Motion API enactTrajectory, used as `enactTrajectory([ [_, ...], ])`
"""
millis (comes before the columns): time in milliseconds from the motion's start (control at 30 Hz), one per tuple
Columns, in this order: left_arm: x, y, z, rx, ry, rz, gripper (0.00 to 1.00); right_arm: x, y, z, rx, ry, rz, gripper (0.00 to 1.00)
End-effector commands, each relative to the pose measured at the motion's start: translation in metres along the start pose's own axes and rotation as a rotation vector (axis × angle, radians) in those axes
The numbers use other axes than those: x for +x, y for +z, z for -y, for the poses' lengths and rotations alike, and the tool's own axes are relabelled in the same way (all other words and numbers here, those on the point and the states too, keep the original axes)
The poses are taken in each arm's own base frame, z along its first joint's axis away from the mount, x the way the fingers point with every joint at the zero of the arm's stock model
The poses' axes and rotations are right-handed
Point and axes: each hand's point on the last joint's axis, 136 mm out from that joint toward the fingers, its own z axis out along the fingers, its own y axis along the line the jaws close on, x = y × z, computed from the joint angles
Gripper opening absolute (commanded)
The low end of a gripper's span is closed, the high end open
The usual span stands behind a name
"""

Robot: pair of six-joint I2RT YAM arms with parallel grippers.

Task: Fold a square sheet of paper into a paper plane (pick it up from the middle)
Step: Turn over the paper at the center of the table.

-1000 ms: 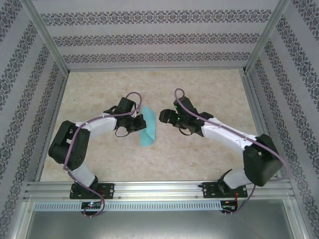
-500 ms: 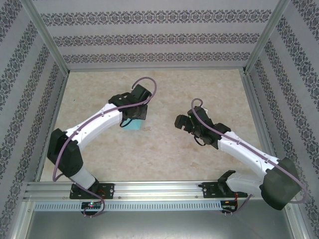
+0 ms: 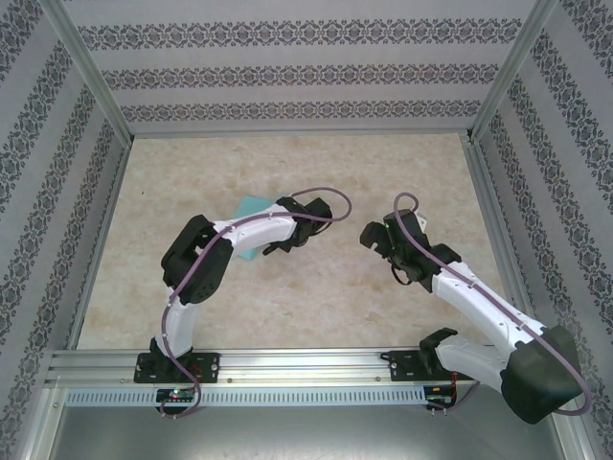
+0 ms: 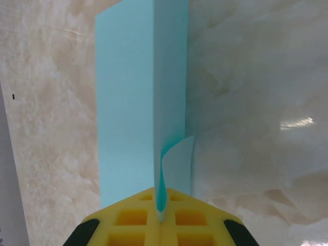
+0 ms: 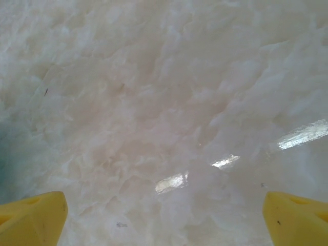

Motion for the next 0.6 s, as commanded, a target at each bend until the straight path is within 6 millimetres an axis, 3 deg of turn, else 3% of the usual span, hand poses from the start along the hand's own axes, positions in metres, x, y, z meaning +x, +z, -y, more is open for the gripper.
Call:
enactTrajectory([
  [0, -0.006, -0.012, 0.021, 0.04, 0.008, 0.032, 0.04, 0.003, 0.002, 0.014, 0.043, 0.031, -0.012, 0.98],
  [300, 0.013, -0.004, 0.07, 0.198, -0.002, -0.033, 0.11, -0.004, -0.002, 0.017, 0.057, 0.013, -0.024, 0.98],
  [567, 0.014, -0.005, 0.093, 0.309, -0.02, -0.051, 0.23, -0.002, -0.002, 0.024, 0.079, 0.019, -0.039, 0.98],
])
